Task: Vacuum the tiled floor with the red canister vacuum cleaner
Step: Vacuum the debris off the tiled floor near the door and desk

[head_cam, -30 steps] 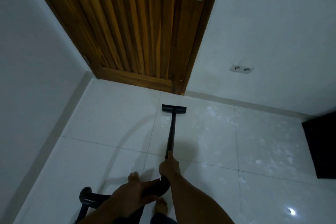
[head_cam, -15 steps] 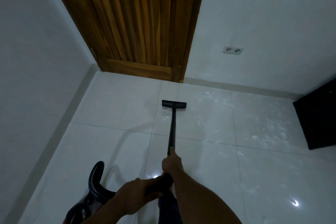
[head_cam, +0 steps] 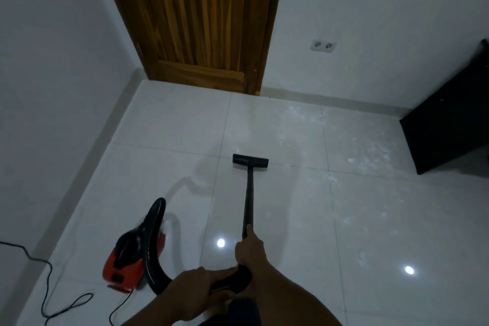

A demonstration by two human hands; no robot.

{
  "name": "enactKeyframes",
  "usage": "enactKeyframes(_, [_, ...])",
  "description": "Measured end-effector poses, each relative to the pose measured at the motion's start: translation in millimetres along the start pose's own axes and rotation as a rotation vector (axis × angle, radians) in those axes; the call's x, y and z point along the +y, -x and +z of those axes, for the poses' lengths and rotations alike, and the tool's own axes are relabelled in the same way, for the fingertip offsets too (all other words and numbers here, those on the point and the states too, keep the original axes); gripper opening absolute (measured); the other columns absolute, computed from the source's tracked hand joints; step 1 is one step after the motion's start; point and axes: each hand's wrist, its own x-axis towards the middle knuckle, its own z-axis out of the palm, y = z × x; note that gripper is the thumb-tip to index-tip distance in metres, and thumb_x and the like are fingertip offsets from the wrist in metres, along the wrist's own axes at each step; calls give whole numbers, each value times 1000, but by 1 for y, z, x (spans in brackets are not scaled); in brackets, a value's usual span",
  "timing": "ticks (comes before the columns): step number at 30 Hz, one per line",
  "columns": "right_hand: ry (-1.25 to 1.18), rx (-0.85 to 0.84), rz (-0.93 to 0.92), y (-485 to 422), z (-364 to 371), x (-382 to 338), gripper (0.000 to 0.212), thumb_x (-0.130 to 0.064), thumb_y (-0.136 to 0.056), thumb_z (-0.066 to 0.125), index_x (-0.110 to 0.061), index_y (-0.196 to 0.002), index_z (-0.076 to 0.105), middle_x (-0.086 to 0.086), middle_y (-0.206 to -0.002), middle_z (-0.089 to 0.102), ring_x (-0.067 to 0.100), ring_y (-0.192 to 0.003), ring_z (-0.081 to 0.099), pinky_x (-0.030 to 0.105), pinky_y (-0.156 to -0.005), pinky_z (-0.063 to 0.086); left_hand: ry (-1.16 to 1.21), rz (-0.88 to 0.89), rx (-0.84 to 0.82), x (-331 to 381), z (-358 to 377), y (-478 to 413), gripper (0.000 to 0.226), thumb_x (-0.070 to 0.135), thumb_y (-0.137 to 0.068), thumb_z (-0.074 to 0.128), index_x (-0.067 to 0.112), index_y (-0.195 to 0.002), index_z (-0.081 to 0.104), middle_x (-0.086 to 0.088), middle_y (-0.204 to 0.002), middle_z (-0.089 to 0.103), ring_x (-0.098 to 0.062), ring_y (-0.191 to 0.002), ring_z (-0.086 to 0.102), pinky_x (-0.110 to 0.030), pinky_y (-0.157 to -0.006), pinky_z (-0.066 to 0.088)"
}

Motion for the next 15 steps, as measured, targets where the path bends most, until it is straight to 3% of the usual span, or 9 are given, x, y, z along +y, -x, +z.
enactKeyframes(4, [20,-15,18,30,8,45,70,-11,-96,46,-17,-157,11,14,-141,49,24,-116,57,20,-83,46,-7,-2,-14,14,41,23,58,90,-77,30,82,-132,12,22,-131,62,4,-111,61,-20,-100,47])
enactKeyframes(8, [46,-31,12,63,13,94,70,-11,-97,43,-17,-157,10,14,-138,51,23,-114,58,20,-80,44,-66,-16,-62,24,97,38,52,98,-70,16,90,-118,-2,4,-141,54,-10,-113,63,-30,-100,49])
enactKeyframes(10, [44,-37,3,87,15,125,70,-11,-97,43,-18,-157,9,14,-140,50,23,-116,57,21,-85,45,-91,-44,-73,31,133,49,69,99,-70,18,79,-135,1,-4,-155,40,-16,-117,62,-32,-102,49])
enactKeyframes(13, [28,-37,7,120,17,163,71,-10,-97,44,-20,-157,9,14,-145,45,23,-119,55,23,-89,46,-160,-130,-73,34,180,62,111,102,-66,19,40,-158,9,-17,-155,39,-16,-120,61,-26,-99,47])
enactKeyframes(15, [8,-35,12,149,15,191,71,-9,-96,44,-20,-157,10,13,-147,43,23,-120,54,24,-93,47,-204,-117,-87,39,212,73,110,101,-68,19,40,-158,0,-24,-158,28,-19,-122,60,-30,-101,48])
